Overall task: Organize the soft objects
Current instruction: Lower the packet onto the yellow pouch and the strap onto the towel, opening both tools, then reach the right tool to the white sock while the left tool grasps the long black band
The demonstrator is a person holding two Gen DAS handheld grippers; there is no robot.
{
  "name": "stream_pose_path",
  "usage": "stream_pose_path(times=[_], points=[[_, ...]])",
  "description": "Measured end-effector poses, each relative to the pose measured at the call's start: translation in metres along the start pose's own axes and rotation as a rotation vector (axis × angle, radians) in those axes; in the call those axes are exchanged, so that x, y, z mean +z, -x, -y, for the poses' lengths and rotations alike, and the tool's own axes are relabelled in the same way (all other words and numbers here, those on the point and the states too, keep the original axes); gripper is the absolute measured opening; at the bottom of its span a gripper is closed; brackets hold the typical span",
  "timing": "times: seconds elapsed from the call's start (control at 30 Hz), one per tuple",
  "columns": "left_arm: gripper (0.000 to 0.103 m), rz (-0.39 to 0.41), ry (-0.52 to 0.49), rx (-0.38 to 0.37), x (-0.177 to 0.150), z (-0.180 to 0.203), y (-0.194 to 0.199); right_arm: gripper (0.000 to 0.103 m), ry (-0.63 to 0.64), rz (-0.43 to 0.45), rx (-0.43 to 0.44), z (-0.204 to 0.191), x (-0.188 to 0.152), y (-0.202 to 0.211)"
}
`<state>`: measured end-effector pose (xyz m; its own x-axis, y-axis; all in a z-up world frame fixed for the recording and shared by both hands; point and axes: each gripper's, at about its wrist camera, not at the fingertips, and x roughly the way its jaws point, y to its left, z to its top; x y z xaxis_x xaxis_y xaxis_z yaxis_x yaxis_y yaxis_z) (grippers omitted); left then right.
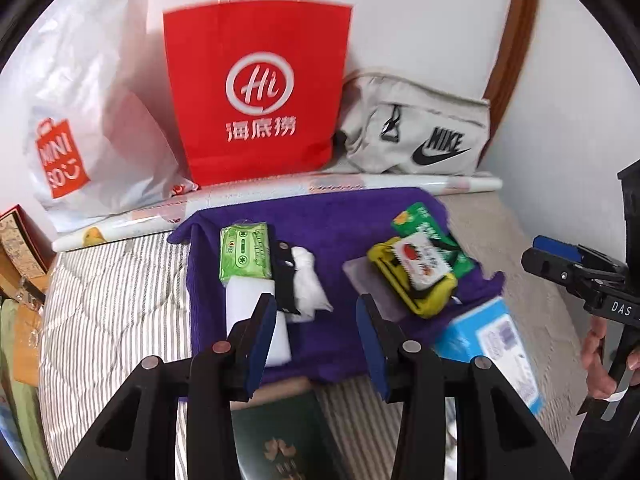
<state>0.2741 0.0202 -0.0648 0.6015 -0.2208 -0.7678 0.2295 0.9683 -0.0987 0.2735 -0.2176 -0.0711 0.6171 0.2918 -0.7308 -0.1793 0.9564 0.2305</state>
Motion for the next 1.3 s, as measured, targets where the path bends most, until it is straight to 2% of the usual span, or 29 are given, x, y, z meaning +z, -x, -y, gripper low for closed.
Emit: stream_pose_path(times=[0.3,0.57,0.73,0.87,1.07,1.17,1.3], points=[[0.039,0.057,0.002,-0.032,-0.052,0.020,0.052,0.077,0.036,0.011,0.050,-0.015,-0.057,0.048],[0.040,-0.004,-0.039,-0.015,-0.109,0.037,0.065,0.077,0.097,-0.010,0.087,-0.035,-0.109,0.065],[0.040,-0.031,0.013,-0.034,-0.142,0.032,0.065,0.077,0.191,-0.037,0.117,-0.057,-0.144,0.067],[0.040,-0.069,0.044,-0.060,-0.167,0.031,0.054,0.077,0.213,-0.059,0.131,-0.065,-0.166,0.058],[0.040,-0.110,-0.058,-0.038,-0.195,0.043,0.043,0.074,0.207,-0.128,0.120,-0.062,-0.191,0.038],[0.050,-0.124,-0.123,-0.046,-0.205,0.051,0.037,0.073,0.169,-0.140,0.130,-0.053,-0.195,0.036],[0.050,-0.120,-0.234,0.005,-0.215,0.060,0.028,0.074,0.127,-0.148,0.120,-0.042,-0.202,0.034]])
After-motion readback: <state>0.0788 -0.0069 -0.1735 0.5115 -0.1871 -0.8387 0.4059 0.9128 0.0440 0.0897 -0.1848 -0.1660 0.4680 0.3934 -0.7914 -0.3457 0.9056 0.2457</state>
